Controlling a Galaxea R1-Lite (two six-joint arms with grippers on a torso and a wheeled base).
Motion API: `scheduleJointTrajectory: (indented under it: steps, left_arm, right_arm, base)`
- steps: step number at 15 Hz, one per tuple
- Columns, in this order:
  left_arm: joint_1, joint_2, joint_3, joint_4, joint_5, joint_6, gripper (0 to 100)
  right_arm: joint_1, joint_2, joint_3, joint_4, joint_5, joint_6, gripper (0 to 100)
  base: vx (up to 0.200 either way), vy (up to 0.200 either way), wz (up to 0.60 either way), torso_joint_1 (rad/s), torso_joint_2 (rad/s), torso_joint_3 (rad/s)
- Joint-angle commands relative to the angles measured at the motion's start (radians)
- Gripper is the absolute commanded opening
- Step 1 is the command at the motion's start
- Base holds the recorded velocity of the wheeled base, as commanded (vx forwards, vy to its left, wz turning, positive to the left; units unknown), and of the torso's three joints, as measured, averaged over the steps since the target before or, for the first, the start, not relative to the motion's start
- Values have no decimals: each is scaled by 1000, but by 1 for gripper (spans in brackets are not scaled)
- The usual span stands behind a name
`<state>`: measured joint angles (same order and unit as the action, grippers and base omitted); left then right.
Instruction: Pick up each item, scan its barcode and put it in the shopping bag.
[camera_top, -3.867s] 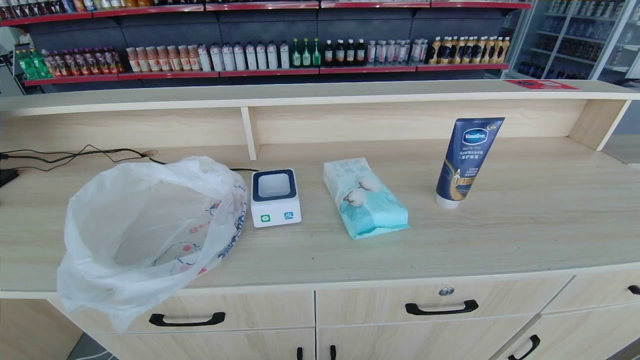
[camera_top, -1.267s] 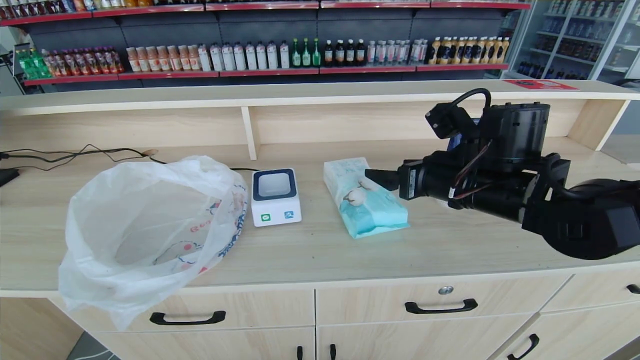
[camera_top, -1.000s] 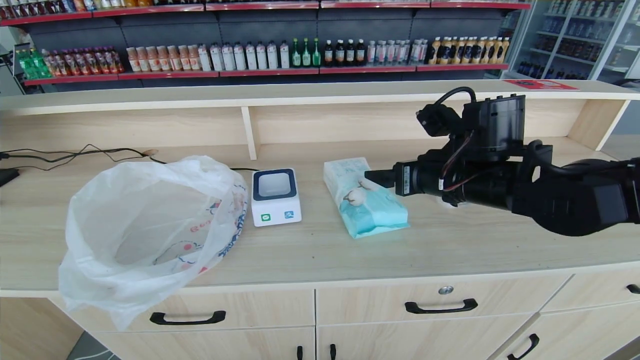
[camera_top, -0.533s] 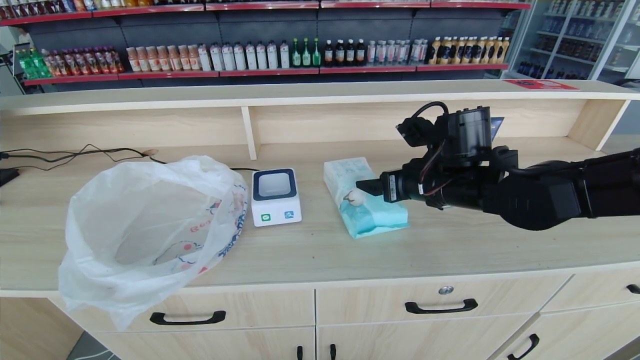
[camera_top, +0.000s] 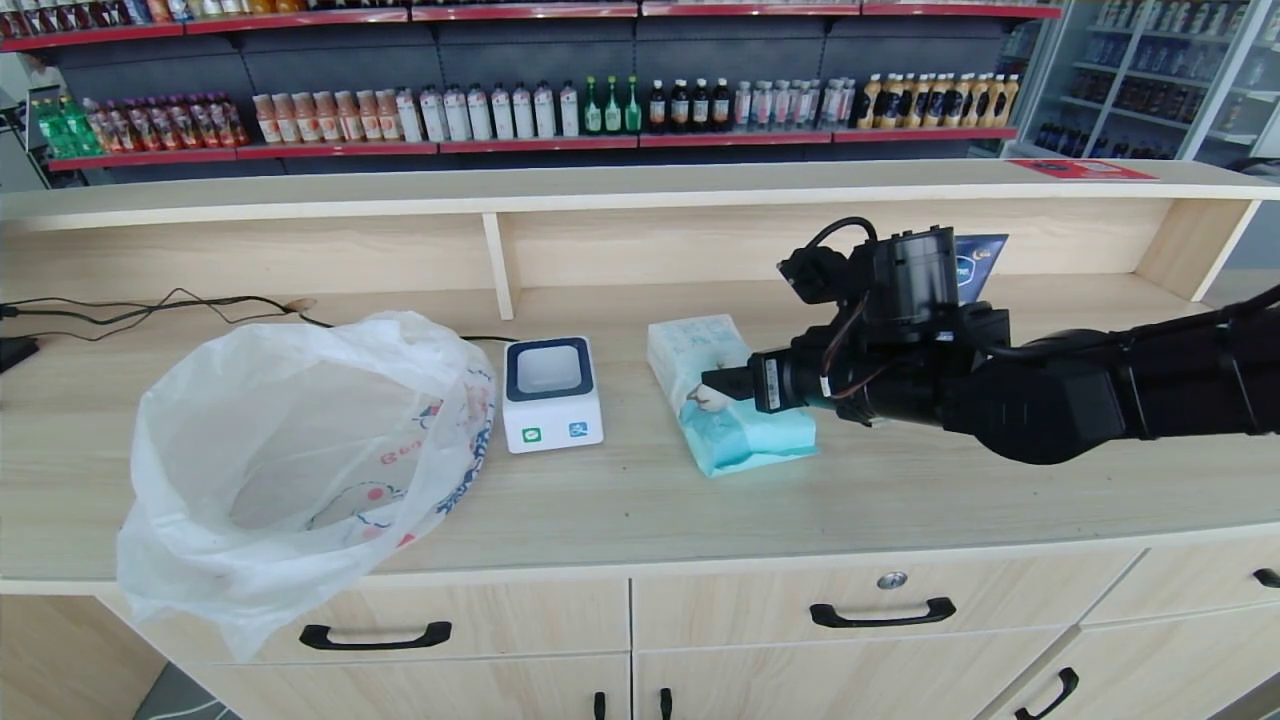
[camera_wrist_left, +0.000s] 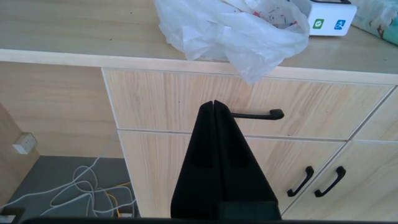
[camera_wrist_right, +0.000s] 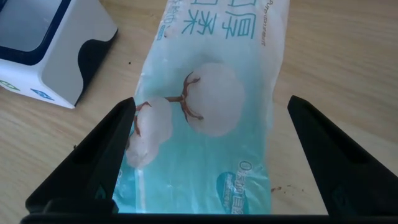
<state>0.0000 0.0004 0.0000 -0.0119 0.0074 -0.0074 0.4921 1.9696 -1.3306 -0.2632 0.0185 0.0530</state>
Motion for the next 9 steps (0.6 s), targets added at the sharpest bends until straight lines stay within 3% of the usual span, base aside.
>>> scheduleJointTrajectory:
  steps: [1, 7, 9]
  left_arm:
    - [0, 1, 0, 0, 0, 0, 0]
    - [0, 1, 0, 0, 0, 0, 0]
    - [0, 1, 0, 0, 0, 0, 0]
  right_arm:
    - [3, 3, -9, -1, 0, 1, 100]
    - [8, 2, -2, -1, -5, 15, 100]
    - [8, 2, -2, 1, -5, 15, 100]
  base:
    - [0, 0, 0, 0, 0, 0]
    - [0, 0, 0, 0, 0, 0]
    - [0, 200, 0, 7, 2, 2]
